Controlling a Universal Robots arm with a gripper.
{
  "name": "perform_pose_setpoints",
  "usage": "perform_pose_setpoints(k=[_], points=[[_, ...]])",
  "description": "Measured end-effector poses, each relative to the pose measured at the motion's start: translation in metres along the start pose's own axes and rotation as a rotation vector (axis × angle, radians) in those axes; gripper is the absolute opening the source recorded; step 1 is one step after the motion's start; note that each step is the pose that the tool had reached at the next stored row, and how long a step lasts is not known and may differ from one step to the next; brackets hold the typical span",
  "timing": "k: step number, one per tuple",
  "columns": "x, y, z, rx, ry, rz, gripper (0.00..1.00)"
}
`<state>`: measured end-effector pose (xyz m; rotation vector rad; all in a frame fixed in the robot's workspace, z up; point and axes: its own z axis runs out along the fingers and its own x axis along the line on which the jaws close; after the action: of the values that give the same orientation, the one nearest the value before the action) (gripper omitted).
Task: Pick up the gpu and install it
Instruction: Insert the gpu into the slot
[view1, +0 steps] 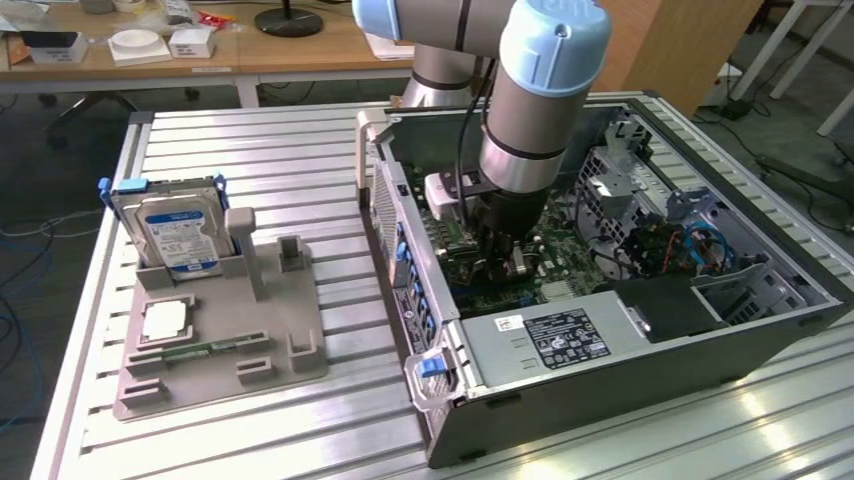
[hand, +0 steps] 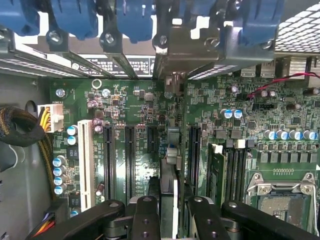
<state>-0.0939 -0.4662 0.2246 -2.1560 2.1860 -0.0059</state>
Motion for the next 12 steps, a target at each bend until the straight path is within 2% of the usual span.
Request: perform_pose_setpoints(k=[2, 3, 5, 6, 12], points=[[0.000, 0.0000, -0.0010, 0.0003, -0.0009, 0.000, 0.27], [0.000, 0.0005, -0.0013, -0.0013, -0.0043, 0.001, 0.27], [-0.001, 0.0003, -0.0065, -0.0032, -0.0013, 0.001, 0.27], [-0.001, -0.0001, -0.0087, -0.0025, -0.0019, 0.000, 0.33], [-0.002, -0.0015, -0.0332, -0.0016, -0.0016, 0.000, 0.33]])
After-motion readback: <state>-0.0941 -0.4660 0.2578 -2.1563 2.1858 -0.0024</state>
